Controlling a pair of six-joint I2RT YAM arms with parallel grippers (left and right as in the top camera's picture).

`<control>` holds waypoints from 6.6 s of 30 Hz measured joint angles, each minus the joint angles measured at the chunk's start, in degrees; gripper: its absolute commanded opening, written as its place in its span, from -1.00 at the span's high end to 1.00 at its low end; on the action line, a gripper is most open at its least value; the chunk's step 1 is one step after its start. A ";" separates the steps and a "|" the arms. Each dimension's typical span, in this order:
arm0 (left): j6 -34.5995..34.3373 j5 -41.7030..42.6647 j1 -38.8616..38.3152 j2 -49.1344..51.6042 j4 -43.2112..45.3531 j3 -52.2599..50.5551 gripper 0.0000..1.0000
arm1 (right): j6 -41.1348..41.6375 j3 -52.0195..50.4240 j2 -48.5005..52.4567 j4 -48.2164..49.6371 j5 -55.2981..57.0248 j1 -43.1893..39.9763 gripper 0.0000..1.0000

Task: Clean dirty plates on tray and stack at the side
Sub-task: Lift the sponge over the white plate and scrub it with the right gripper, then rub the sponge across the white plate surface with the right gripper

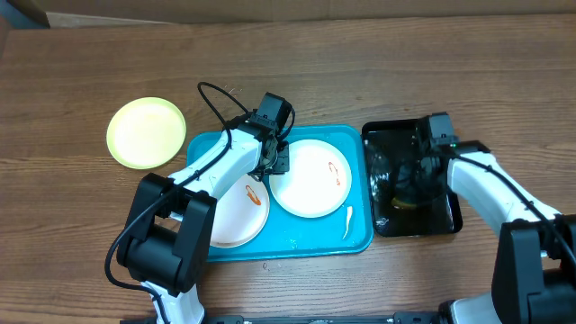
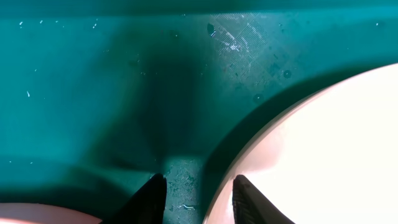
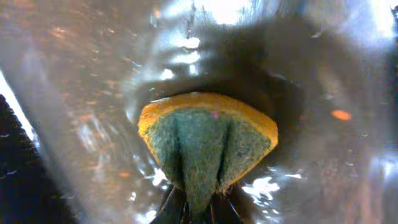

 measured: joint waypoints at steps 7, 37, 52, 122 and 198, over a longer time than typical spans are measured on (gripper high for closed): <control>-0.13 0.50 -0.02 0.00 0.44 0.00 0.92 | -2.36 7.98 -1.49 -5.60 -0.02 0.07 0.92; 3.63 0.83 0.00 0.00 0.46 -0.09 0.92 | -13.14 14.53 -1.92 -14.27 2.60 3.10 0.92; 7.48 2.62 0.00 0.00 0.22 -0.09 0.91 | -14.84 14.56 -1.92 -9.09 1.92 8.61 0.92; 8.74 4.37 0.09 -0.02 -1.46 -0.09 0.88 | -23.37 29.40 21.66 -7.61 -38.03 16.00 0.92; 8.74 4.59 0.07 -0.02 -1.31 -0.11 0.84 | -35.19 7.96 14.14 14.47 -27.23 13.22 0.92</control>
